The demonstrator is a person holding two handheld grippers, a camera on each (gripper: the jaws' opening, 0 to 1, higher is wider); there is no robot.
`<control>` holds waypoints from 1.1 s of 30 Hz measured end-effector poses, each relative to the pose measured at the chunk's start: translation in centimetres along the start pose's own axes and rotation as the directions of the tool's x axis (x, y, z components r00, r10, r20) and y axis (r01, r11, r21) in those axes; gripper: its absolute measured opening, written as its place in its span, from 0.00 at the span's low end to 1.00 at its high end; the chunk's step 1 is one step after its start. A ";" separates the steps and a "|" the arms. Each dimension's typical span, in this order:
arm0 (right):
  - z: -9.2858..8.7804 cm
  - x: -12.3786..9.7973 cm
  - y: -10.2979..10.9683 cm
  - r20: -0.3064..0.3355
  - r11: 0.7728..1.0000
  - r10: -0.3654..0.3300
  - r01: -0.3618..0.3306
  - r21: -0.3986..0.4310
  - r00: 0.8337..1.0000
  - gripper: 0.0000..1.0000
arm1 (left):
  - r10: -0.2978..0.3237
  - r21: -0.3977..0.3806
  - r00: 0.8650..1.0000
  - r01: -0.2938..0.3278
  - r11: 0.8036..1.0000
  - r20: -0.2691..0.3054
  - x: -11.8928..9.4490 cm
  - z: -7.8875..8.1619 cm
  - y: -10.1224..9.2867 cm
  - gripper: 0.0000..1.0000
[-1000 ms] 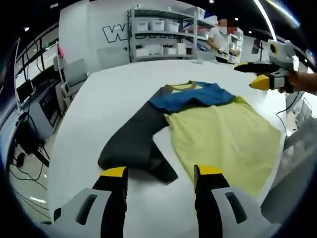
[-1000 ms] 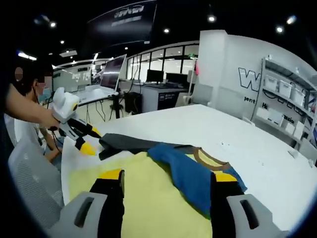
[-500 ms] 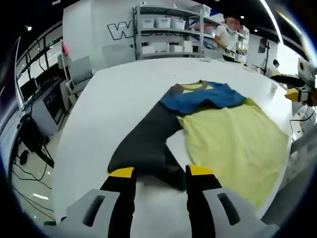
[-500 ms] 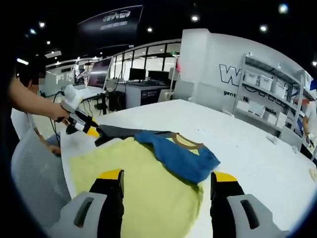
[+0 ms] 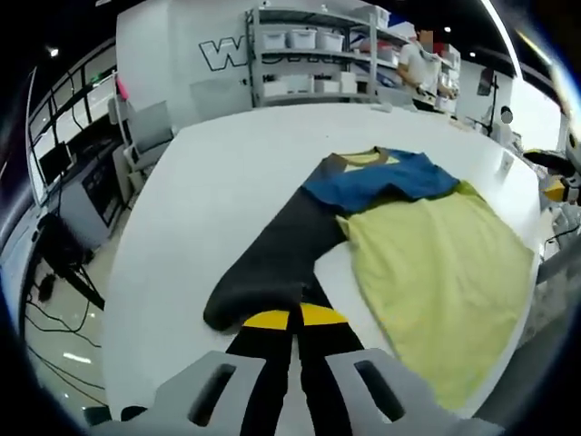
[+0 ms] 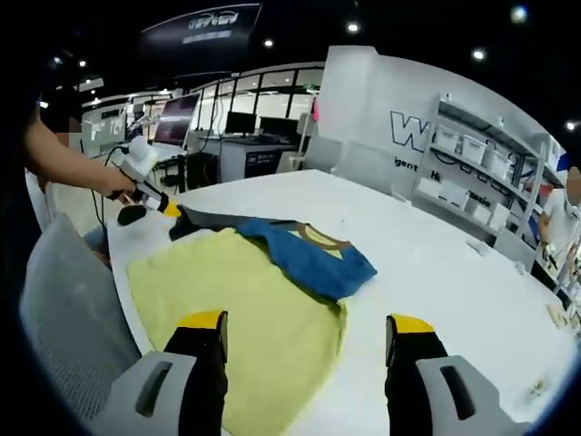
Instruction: Fold the garment on the visible template until the final outline fits inside the template.
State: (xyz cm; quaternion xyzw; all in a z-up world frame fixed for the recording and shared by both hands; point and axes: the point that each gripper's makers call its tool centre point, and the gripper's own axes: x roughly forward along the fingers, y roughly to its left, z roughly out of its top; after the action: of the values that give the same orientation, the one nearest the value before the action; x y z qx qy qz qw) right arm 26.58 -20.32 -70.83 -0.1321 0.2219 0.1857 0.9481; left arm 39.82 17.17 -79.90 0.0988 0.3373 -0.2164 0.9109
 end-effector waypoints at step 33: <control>-1.5 -2.7 2.0 0.026 0.997 0.043 -0.044 0.061 0.999 0.85 | 0.147 -0.129 0.972 -0.124 0.984 0.185 -3.6 11.3 7.6 0.04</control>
State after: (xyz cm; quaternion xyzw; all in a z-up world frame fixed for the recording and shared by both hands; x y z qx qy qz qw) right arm 22.99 -19.84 -71.21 -0.0957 0.2184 0.2009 0.9501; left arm 47.35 21.41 -68.73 0.0468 0.2516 -0.1421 0.9562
